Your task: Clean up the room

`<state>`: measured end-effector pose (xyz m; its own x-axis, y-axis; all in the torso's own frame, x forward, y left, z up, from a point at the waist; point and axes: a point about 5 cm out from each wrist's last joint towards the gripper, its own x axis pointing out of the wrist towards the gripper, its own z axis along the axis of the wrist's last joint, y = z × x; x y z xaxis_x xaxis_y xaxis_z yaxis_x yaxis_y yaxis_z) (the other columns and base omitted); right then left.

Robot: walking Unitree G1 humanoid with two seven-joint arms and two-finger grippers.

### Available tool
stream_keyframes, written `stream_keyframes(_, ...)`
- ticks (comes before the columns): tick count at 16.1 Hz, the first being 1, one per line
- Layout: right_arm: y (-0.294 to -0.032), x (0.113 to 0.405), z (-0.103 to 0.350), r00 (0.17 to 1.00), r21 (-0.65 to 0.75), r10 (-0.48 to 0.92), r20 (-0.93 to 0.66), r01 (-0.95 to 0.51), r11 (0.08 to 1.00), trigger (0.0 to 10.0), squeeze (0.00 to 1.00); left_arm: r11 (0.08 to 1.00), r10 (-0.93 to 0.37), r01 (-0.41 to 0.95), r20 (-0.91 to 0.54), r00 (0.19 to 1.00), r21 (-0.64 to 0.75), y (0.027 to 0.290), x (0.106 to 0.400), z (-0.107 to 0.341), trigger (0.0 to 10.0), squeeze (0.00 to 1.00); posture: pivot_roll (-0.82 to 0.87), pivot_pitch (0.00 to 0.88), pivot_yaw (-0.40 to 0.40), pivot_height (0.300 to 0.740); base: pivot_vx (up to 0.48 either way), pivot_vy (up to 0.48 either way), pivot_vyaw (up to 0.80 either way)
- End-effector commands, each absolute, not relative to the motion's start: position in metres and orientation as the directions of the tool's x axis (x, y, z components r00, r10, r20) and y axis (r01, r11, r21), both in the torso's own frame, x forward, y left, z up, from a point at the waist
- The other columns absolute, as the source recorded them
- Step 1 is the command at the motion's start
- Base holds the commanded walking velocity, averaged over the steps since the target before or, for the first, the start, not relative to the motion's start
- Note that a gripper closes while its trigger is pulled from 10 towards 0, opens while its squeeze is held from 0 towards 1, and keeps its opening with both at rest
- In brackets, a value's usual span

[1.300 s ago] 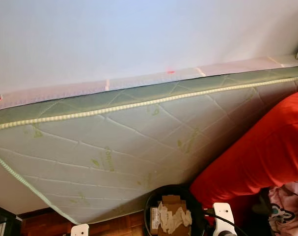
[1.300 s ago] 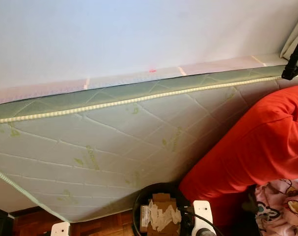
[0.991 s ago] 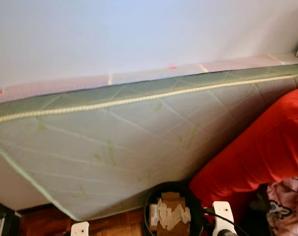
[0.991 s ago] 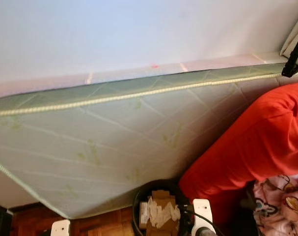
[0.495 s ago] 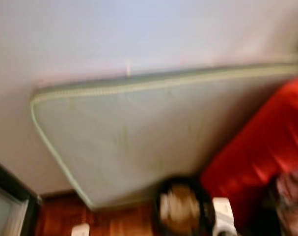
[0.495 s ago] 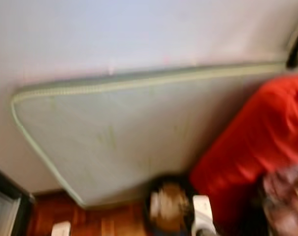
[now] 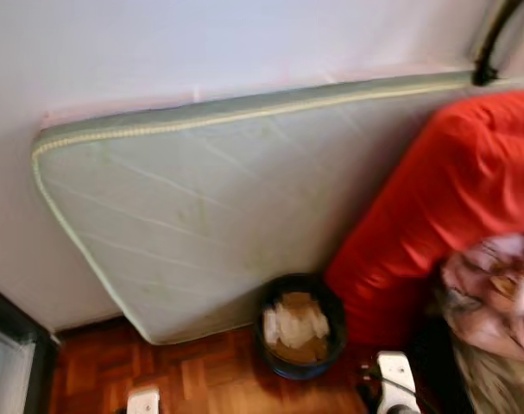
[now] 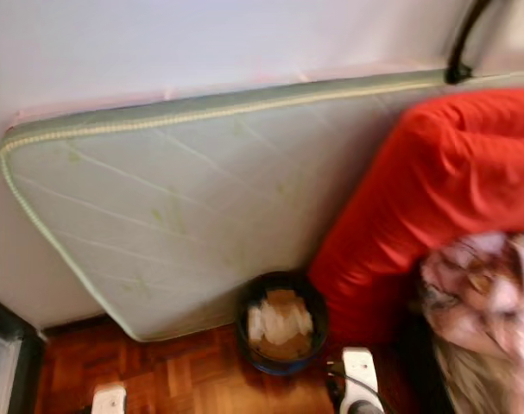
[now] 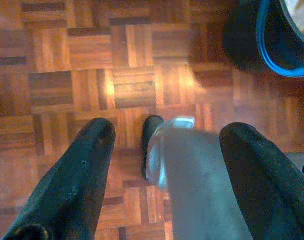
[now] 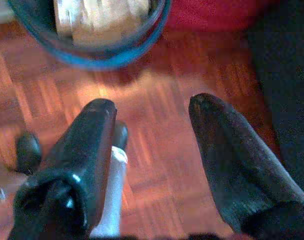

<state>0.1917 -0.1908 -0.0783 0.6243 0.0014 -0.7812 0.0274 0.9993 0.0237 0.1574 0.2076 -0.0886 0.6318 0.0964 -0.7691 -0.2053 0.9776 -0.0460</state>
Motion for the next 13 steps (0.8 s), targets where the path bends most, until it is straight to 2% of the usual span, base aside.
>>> stream_keyframes(1,-0.1876,0.191,-0.0792,0.618,0.032,0.01,-0.786,0.024,0.999,10.0,0.0,0.976,0.095,-0.213,-0.802,0.589,-0.041,0.2072,0.1437,-0.0947,10.0,0.0,0.03,0.113,-0.061,0.74,-0.274,0.0,0.0)
stream_keyframes(7,-0.1876,0.191,-0.0792,0.618,0.032,0.01,-0.786,0.024,0.999,10.0,0.0,0.976,0.095,-0.213,-0.802,0.589,-0.041,0.2072,0.1437,-0.0947,10.0,0.0,0.03,0.113,-0.061,0.74,-0.274,0.0,0.0)
stream_keyframes(13,-0.1877,0.1906,-0.0797,0.608,0.035,0.016,-0.794,0.019,0.999,10.0,0.0,0.975,0.093,-0.217,-0.806,0.585,-0.045,0.2056,0.144,-0.0951,10.0,0.0,0.04,0.109,-0.07,0.74,0.0,0.0,-0.78)
